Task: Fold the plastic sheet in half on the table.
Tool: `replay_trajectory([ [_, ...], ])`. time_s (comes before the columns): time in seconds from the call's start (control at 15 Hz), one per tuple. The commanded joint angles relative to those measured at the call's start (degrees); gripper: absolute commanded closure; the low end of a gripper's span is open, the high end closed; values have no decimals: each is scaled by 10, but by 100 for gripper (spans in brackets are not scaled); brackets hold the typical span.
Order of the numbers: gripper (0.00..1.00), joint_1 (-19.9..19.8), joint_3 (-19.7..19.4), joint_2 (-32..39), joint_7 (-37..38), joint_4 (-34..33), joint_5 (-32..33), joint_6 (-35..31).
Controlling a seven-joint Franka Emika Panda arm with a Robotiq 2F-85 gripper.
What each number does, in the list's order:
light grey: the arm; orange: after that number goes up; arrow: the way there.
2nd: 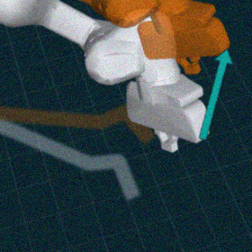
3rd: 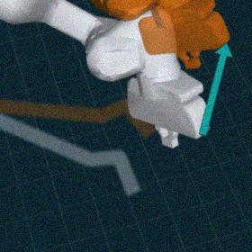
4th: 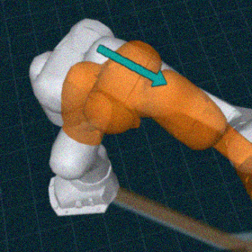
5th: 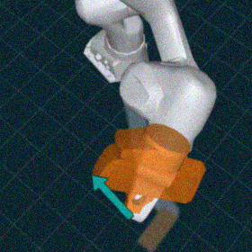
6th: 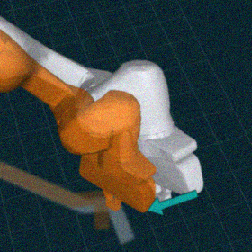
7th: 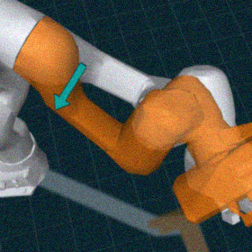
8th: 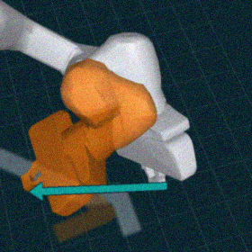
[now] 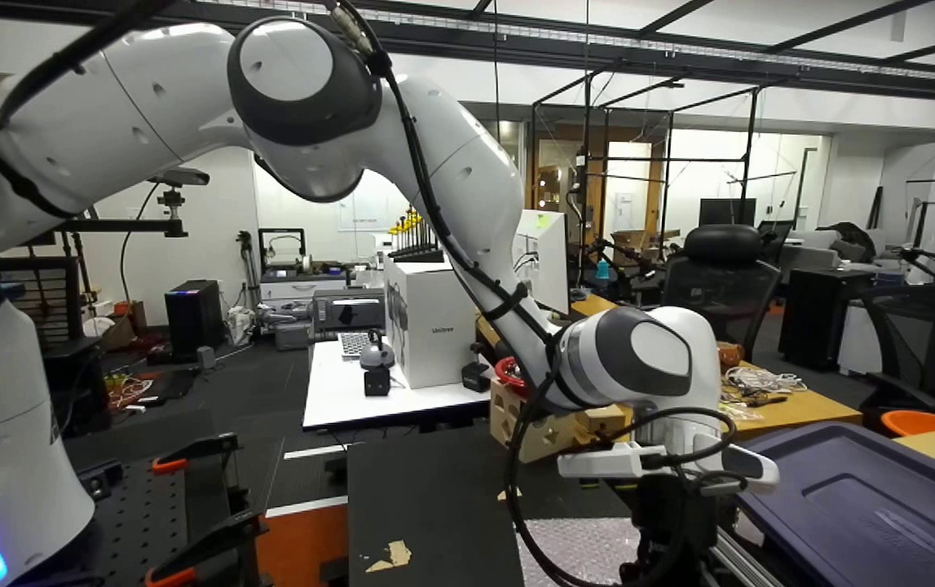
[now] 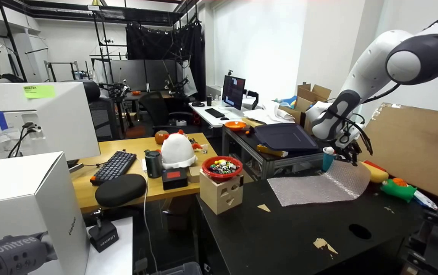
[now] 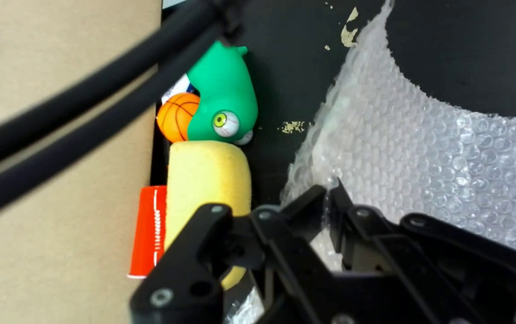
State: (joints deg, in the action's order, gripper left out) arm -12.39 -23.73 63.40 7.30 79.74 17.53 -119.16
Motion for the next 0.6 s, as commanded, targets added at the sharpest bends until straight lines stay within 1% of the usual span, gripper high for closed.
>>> replay_trajectory([
  [0.0,99,24,2,-5,22,-17,19,55],
  [0.53,99,49,14,35,49,-84,34,120],
])
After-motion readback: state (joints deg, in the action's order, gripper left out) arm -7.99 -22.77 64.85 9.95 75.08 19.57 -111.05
